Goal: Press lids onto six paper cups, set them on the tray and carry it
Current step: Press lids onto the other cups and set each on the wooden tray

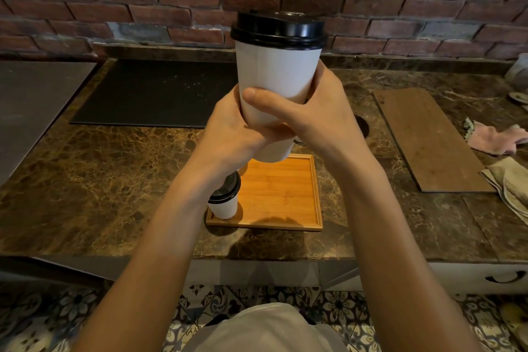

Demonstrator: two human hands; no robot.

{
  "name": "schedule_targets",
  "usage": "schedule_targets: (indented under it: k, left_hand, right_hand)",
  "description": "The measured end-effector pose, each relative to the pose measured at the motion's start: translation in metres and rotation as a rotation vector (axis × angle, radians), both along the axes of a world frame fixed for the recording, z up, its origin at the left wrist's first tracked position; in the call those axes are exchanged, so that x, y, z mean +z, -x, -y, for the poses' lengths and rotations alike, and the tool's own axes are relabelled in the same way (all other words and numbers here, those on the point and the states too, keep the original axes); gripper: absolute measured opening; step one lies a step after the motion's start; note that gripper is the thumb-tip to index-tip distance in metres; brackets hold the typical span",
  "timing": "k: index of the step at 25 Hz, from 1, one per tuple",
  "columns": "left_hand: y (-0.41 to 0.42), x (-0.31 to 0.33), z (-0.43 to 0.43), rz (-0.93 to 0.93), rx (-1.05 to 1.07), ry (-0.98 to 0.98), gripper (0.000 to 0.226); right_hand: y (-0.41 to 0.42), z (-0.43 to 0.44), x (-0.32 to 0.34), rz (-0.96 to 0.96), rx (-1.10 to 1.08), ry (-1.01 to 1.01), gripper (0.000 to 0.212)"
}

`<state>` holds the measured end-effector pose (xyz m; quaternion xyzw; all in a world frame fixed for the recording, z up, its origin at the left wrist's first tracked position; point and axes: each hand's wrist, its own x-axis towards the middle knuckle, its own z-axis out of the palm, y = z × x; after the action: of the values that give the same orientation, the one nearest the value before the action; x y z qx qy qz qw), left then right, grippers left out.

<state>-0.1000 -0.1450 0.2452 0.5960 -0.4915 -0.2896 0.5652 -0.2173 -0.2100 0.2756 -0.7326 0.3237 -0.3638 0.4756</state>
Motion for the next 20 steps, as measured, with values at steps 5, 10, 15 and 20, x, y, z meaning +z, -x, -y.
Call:
schedule_targets:
  k: [5, 10, 15, 20]
  left_hand:
    - [0.0, -0.002, 0.001, 0.016, -0.005, 0.018, 0.07]
    - [-0.002, -0.004, 0.0, 0.018, 0.005, 0.018, 0.067]
    - [-0.007, -0.008, 0.001, 0.054, -0.028, 0.016, 0.062]
    - [-0.011, -0.009, 0.002, 0.062, -0.09, 0.038, 0.072]
  right_hand:
    - [0.0, -0.001, 0.001, 0.008, 0.006, -0.004, 0.071]
    - [-0.001, -0.001, 0.0, 0.007, 0.011, 0.0, 0.073]
    - [0.003, 0.001, -0.004, 0.037, 0.01, 0.02, 0.069]
    - [0.004, 0.001, -0.008, 0.087, 0.01, 0.057, 0.07]
